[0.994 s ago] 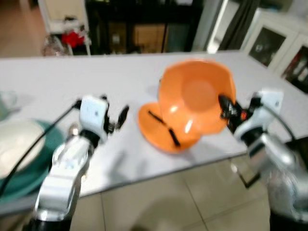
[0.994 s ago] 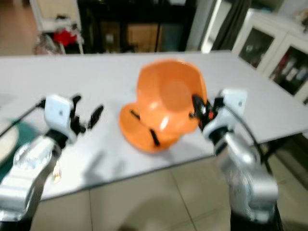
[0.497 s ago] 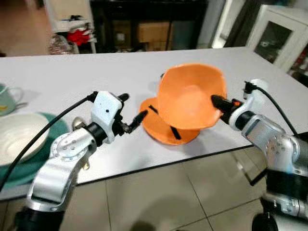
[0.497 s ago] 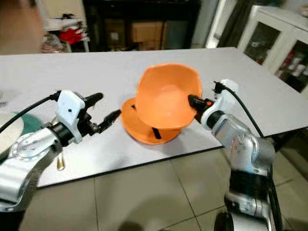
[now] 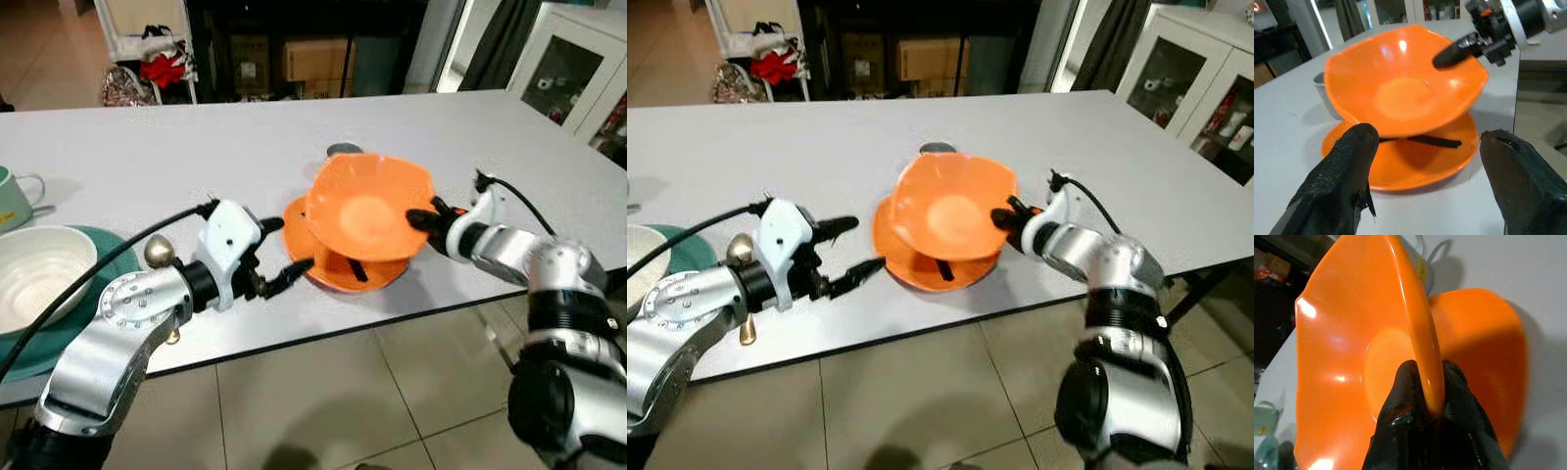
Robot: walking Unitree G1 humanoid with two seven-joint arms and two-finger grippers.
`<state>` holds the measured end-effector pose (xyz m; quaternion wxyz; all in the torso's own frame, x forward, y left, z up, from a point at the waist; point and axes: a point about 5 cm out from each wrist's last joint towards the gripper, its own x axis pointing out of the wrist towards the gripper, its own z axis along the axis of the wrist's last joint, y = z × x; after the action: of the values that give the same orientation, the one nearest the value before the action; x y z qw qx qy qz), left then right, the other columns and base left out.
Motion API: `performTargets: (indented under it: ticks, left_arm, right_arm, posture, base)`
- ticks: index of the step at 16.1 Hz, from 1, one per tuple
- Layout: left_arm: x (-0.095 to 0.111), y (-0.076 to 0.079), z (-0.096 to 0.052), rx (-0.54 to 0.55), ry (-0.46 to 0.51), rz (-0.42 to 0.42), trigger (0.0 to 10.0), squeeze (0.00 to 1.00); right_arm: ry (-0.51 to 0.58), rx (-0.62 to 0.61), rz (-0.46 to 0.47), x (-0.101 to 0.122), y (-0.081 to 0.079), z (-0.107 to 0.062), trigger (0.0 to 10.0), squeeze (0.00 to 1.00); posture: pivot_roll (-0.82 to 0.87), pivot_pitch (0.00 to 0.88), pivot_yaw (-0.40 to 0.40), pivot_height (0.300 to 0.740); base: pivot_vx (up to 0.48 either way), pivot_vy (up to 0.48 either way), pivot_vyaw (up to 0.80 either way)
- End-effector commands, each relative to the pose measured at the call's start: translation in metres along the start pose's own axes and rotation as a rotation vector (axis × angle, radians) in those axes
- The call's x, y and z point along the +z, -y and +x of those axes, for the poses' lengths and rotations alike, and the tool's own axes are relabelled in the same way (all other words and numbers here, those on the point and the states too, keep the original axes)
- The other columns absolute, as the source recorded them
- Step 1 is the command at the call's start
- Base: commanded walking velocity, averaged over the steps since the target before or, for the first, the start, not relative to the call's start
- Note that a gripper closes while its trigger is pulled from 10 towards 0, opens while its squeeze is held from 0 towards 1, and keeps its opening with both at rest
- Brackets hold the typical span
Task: Setting the table
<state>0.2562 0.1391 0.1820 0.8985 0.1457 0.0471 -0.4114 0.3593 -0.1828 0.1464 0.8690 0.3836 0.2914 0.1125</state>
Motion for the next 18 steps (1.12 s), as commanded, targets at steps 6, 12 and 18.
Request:
performTargets:
  ticks: [6,12,18]
  left_arm:
    - [-0.002,0.003,-0.002,-0.019,-0.029,0.019,10.0,0.00]
    - [-0.001,0.002,-0.002,-0.019,-0.032,0.028,10.0,0.00]
    - [0.001,0.002,-0.002,-0.014,-0.026,0.035,10.0,0.00]
  right_arm:
    - [0.002,-0.005,0.073,0.002,0.001,0.012,10.0,0.00]
    - [-0.028,-0.062,0.121,-0.014,0.017,0.021,10.0,0.65]
    - [0.006,-0.117,0.049,-0.015,0.027,0.021,10.0,0.84]
  posture:
    - [-0.11,0.000,-0.077,0.740]
    - [-0.11,0.000,-0.069,0.740]
    - [-0.10,0.000,-0.081,0.740]
  base:
    - [0.000,0.000,0.00]
    - [0.000,0.000,0.00]
    - [0.000,0.000,0.00]
